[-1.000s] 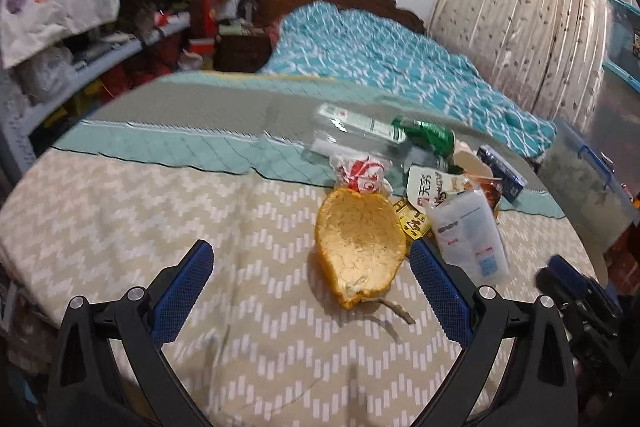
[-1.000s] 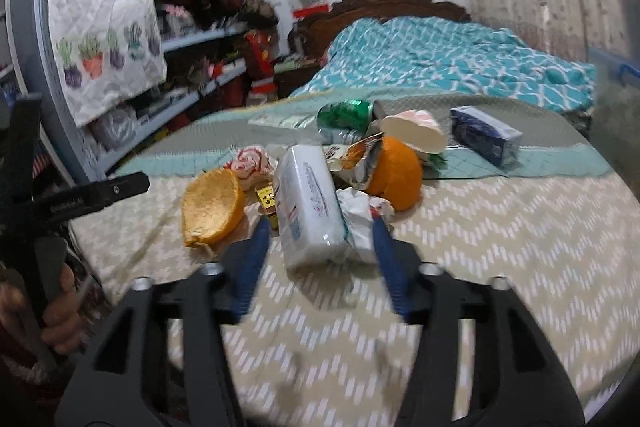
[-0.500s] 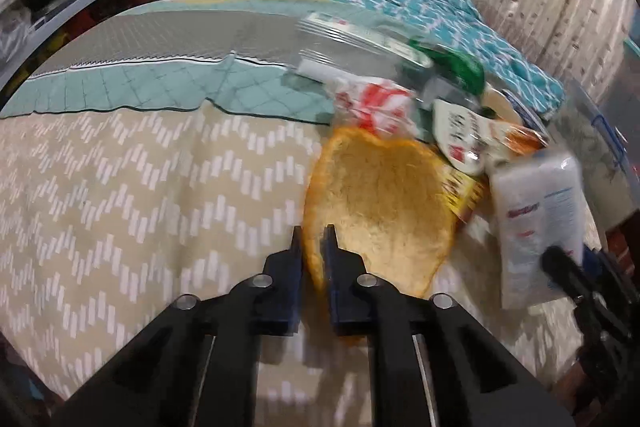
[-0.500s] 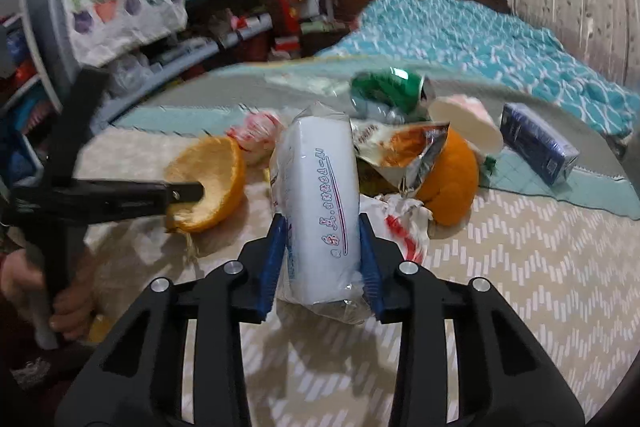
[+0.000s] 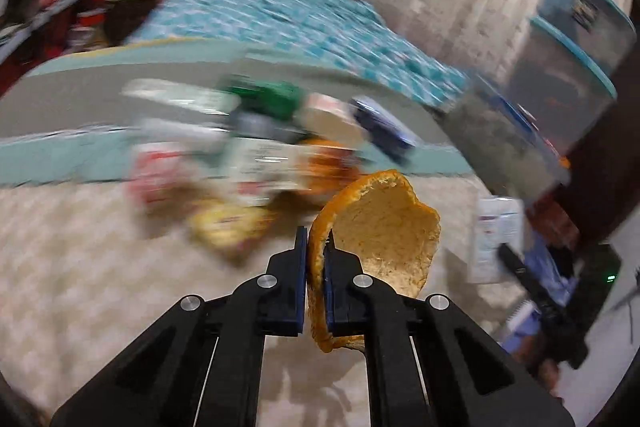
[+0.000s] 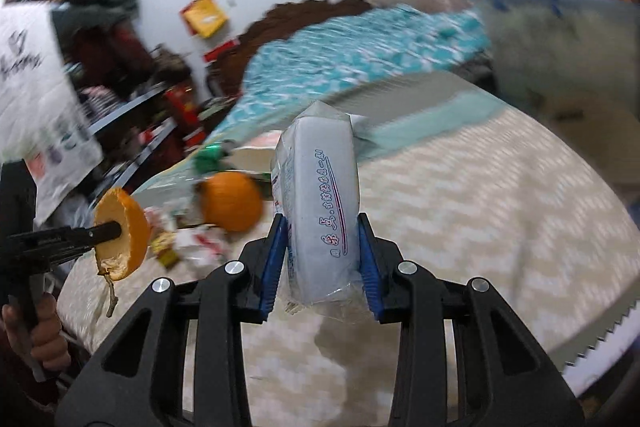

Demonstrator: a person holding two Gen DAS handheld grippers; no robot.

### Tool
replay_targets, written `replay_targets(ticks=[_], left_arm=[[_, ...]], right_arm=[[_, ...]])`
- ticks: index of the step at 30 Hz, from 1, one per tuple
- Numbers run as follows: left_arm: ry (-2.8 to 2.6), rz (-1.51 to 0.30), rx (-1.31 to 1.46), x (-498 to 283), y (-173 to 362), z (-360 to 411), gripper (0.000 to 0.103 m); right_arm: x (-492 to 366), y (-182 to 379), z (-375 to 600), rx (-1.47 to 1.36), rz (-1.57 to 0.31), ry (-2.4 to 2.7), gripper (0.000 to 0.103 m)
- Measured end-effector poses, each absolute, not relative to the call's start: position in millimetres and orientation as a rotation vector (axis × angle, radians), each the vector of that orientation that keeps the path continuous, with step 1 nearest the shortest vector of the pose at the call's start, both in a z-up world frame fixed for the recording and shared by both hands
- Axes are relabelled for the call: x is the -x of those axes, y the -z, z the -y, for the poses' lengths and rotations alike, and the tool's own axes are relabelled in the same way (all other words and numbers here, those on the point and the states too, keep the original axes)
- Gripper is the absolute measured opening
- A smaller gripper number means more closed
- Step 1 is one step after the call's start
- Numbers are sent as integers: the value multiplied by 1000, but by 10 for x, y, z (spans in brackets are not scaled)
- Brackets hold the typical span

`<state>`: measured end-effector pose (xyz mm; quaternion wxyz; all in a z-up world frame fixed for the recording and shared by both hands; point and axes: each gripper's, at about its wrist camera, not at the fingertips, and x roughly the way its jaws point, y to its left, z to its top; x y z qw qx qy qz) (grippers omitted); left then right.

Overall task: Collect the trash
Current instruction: 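Carry both items to the beige bin and release them inside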

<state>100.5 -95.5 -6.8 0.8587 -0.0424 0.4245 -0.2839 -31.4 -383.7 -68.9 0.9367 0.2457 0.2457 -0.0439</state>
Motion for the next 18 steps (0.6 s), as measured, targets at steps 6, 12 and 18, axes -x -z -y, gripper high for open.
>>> replay_targets(ticks=[6,12,18], left_arm=[[800,-953,-77,-1117,225,2536,6],[925,-1026,-185,-1255,539,4038,6],[967,-1060,-204,-1272,719,5106,6]], right_arm=[[559,899,4548,-616,-488,211,37],[839,984,5594,-786,-430,334,37],[822,1132,6444,-813,-455,456,37]])
